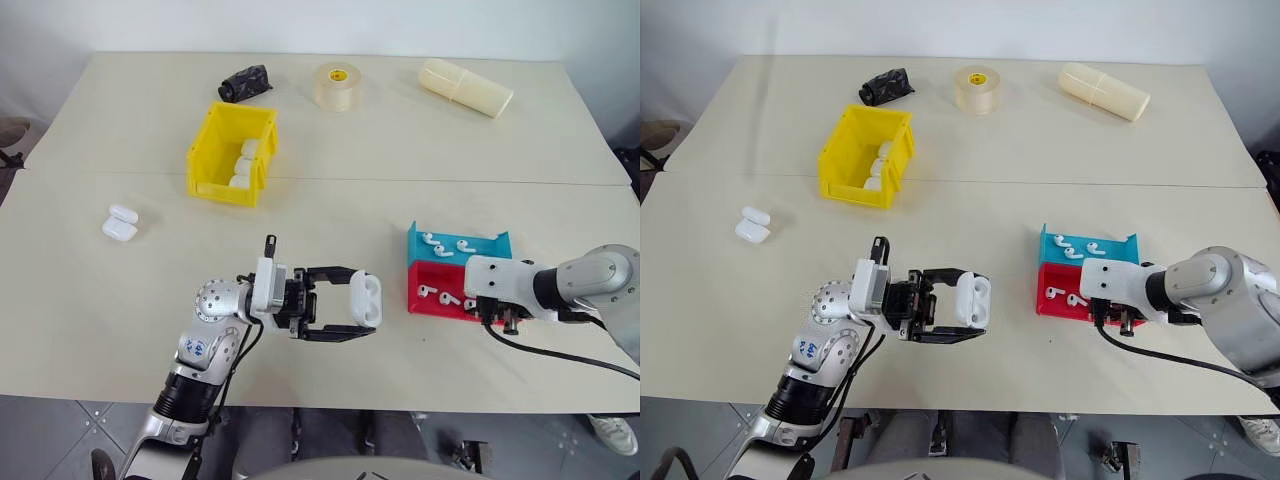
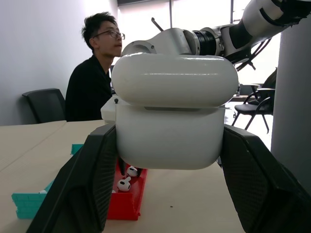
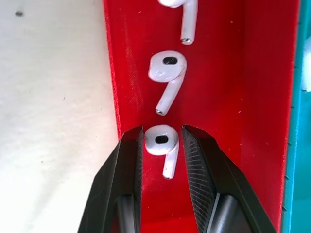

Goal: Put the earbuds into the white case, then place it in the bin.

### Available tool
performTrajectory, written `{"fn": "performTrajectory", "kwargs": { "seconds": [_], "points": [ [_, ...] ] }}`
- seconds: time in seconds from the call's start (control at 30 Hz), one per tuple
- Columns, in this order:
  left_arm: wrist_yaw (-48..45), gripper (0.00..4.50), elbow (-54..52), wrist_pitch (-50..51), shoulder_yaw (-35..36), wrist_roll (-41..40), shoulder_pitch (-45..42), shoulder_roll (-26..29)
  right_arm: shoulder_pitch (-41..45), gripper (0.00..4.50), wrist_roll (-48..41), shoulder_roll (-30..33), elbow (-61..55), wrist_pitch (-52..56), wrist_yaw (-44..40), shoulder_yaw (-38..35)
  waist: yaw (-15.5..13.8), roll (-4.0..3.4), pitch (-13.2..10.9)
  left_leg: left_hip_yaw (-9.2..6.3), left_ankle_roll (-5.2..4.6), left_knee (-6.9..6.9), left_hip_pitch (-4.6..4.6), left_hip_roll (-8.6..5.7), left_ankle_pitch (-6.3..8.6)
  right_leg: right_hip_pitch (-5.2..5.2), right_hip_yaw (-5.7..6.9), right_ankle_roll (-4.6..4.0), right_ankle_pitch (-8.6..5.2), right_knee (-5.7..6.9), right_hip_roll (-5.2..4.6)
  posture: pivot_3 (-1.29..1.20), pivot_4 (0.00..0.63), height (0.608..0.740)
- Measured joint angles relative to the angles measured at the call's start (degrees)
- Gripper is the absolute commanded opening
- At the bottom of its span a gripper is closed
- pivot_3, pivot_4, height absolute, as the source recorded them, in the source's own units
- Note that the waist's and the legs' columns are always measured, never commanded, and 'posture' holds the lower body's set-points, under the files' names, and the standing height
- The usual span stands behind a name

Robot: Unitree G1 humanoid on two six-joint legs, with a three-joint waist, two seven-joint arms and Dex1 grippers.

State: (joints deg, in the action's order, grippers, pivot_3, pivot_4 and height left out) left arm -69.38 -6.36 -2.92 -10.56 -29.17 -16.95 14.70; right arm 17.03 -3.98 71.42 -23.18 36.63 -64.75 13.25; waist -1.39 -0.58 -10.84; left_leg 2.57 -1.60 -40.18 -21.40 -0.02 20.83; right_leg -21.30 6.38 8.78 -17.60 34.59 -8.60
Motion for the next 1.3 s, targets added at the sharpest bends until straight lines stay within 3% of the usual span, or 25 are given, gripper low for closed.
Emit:
{"fn": "performTrajectory", "kwargs": {
  "seconds": [0.3, 0.43, 0.67, 0.77, 0.87, 1.0, 1.1, 1.3],
  "points": [
    [0.0, 2.78, 0.0, 0.3, 0.0, 0.0, 0.0, 0.0, -0.5, 1.29, 1.0, 0.1, 1.0, -2.2, -2.1, -0.4, 0.0, 0.0, 0.0, -0.02, 0.0, 0.0, 0.03, 0.0, 0.0, 0.04, 0.02, 0.0, 0.0, -0.01, 0.0, 0.0, 0.15, 0.74],
    [0.0, 2.78, 0.0, 0.3, 0.0, 0.0, 0.0, -0.1, -0.5, 0.53, 1.3, 0.1, 1.1, -2.9, -2.6, -0.4, 0.0, 0.0, 0.0, -0.02, 0.0, 0.0, 0.04, 0.0, 0.0, 0.05, 0.02, 0.0, 0.0, -0.01, 0.0, 0.0, 0.15, 0.74],
    [-0.2, 2.78, -0.1, 0.4, 0.0, 0.0, 0.0, 0.1, -0.8, 0.53, 1.4, -0.8, 1.1, -2.7, -2.0, -0.8, 0.1, 0.02, 0.0, -0.06, 0.0, 0.0, 0.18, 0.04, 0.0, 0.25, 0.06, 0.0, 0.0, -0.08, 0.01, 0.0, 0.15, 0.74],
    [-0.6, 2.78, -0.1, 0.5, 0.0, -0.4, -0.1, 0.3, -2.3, 0.53, 0.2, -1.1, 0.9, -1.8, -1.8, -2.9, 0.0, 0.02, 0.0, -0.07, 0.01, 0.0, 0.18, 0.04, 0.0, 0.25, 0.07, 0.0, 0.0, -0.08, 0.01, 0.0, 0.15, 0.74],
    [-1.8, 2.78, 0.0, 1.2, 0.7, -1.7, -0.4, 1.3, -4.5, 0.53, -5.6, -2.2, 0.8, -1.2, -3.5, -9.7, 0.0, -0.02, 0.0, -0.09, 0.0, 0.0, 0.13, 0.02, 0.0, 0.22, 0.08, 0.0, 0.0, -0.08, 0.0, 0.0, 0.15, 0.74],
    [-3.9, 2.78, 0.5, 1.4, 1.7, -3.2, -1.5, 1.6, -8.5, 0.53, -16.8, -8.5, -1.9, -3.5, -6.5, -22.0, -0.2, 0.01, 0.0, -0.24, 0.0, 0.02, 0.14, 0.01, 0.0, 0.35, 0.25, 0.0, 0.0, -0.16, 0.01, 0.0, 0.15, 0.74],
    [-4.7, 2.78, 0.9, 1.4, 2.3, -3.6, -2.1, 1.6, -10.2, 0.53, -23.7, -15.7, -4.4, -5.8, -6.6, -25.8, -0.1, 0.03, 0.0, -0.29, 0.0, 0.02, 0.15, -0.01, 0.0, 0.4, 0.29, 0.01, 0.01, -0.19, 0.02, 0.0, 0.15, 0.74],
    [-5.4, 2.78, 2.9, 2.7, 2.7, -3.9, -3.4, 1.6, -8.7, 0.53, -35.8, -34.9, -8.8, -10.4, 3.3, -27.9, 0.0, 0.0, 0.0, -0.33, 0.03, 0.03, 0.19, -0.05, -0.01, 0.41, 0.31, 0.01, 0.0, -0.16, 0.04, 0.0, 0.15, 0.74]
  ]
}}
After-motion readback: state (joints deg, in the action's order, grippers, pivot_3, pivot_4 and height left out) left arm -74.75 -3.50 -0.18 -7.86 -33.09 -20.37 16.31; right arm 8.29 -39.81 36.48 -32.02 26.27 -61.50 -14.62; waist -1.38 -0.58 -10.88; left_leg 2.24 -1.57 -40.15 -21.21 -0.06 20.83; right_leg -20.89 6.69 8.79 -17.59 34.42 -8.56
